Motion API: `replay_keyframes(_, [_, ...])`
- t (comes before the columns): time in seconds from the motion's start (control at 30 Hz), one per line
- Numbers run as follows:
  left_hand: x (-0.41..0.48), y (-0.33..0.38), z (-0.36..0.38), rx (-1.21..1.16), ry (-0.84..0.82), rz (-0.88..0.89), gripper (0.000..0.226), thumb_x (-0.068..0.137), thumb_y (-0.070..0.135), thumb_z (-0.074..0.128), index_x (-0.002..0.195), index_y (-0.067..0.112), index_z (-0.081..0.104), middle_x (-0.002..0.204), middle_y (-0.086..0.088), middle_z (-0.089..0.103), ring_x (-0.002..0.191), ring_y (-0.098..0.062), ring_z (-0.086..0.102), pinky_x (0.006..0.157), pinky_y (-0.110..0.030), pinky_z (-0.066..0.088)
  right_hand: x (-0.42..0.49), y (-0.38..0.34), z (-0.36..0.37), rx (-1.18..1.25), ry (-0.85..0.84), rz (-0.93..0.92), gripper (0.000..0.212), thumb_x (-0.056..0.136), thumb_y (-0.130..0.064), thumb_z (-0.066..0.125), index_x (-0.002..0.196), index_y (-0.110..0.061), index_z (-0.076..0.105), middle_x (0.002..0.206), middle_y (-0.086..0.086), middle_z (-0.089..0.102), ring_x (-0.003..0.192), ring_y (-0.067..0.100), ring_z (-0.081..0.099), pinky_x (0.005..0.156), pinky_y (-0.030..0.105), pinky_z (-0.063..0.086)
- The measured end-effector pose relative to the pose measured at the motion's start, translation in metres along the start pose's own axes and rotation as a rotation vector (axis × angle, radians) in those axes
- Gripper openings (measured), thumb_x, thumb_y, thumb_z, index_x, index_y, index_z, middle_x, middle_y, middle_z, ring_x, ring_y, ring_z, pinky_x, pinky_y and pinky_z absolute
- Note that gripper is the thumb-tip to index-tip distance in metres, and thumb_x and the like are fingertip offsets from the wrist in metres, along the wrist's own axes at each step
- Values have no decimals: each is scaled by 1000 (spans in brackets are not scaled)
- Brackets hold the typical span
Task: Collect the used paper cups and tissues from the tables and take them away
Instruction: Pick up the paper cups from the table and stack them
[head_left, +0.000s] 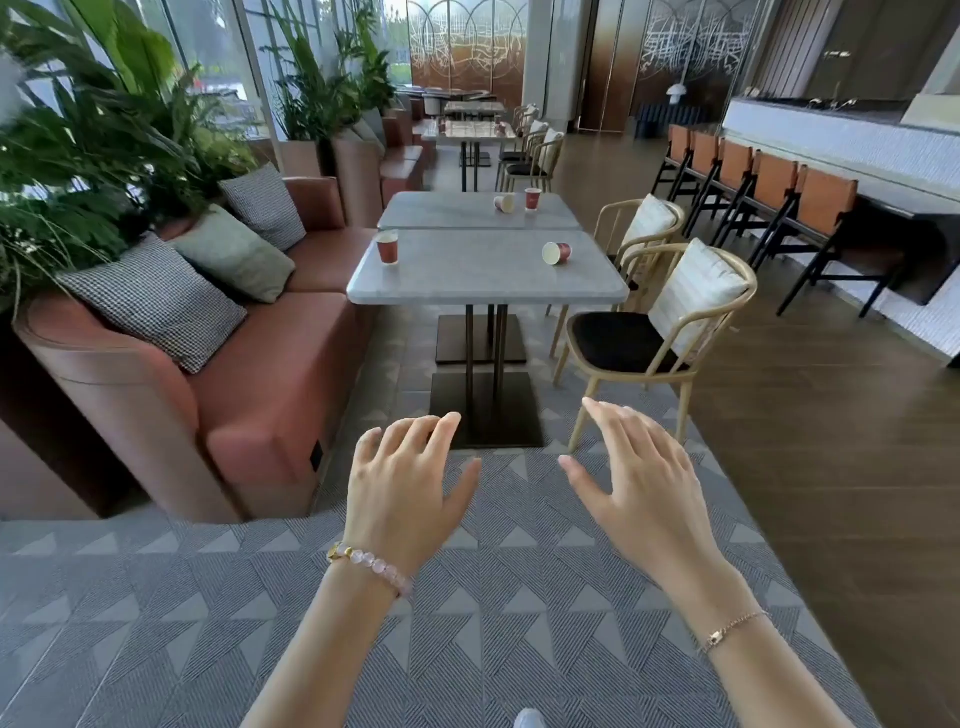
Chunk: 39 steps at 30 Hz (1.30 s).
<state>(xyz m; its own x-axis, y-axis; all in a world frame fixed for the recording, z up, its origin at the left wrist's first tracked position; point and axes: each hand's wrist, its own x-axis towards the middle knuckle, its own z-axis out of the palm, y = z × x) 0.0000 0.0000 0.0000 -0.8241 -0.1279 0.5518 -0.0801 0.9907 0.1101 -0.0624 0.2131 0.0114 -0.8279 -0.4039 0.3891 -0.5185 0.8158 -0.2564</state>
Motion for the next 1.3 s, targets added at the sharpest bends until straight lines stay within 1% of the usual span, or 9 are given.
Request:
replay_keyframes(0.07, [24,2,13,0,8,2,50,84,51,42,114,16,62,104,5,67,98,-20,63,87,-40,45,25,12,4,36,-9,27,66,87,-61,28,141,-23,36,139,-4,47,134,17,38,108,46,36])
replay_keyframes(0.17, [69,2,37,17,14,-6,49,83,51,42,113,17,62,104,5,67,98,-20,63,87,-40,45,71,35,16,42,21,2,66,87,-60,29,141,-22,38,138,-3,49,133,17,40,107,47,38])
replay_keyframes(0.33, [140,8,70,37,51,-5,49,84,50,42,114,17,62,105,5,67,99,-21,62,88,-40,46,142,71,26,46,32,-40,67,87,-60,27,141,-22,37,139,-4,47,134,16,38,109,46,36])
replay_keyframes(0.5, [193,10,105,36,41,-17,49,83,50,42,114,17,62,105,5,67,99,-21,62,88,-41,45,196,102,45,50,21,-37,65,87,-60,29,140,-24,38,139,-5,48,133,15,39,106,48,38])
replay_keyframes(0.63, [238,5,133,24,19,-19,50,84,49,42,115,16,61,106,4,67,100,-22,62,89,-42,46,239,120,62,49,10,-29,64,87,-60,30,140,-24,39,139,-5,48,134,15,39,107,45,38])
replay_keyframes(0.7, [262,-4,151,19,11,-18,51,84,50,42,117,16,61,107,3,67,101,-22,62,90,-43,47,266,129,74,57,11,-27,64,87,-60,30,140,-24,38,139,-5,48,134,15,38,108,44,37])
replay_keyframes(0.8, [299,-18,181,26,-1,-20,52,84,50,40,117,16,61,107,3,67,101,-22,62,90,-44,48,310,140,97,53,13,-27,64,87,-60,30,140,-25,37,138,-6,48,133,15,39,107,46,39])
replay_keyframes(1.03, [407,-62,251,10,-8,-12,52,85,51,39,114,15,63,103,1,69,97,-23,65,87,-43,48,432,157,155,26,-4,-14,66,87,-61,28,141,-23,36,139,-4,48,132,16,41,106,46,40])
replay_keyframes(1.3, [524,-107,314,-5,-81,10,52,84,52,38,117,17,59,106,2,67,100,-23,63,89,-45,49,560,170,200,-8,18,9,64,87,-60,31,137,-21,40,132,1,55,124,22,50,98,45,47])
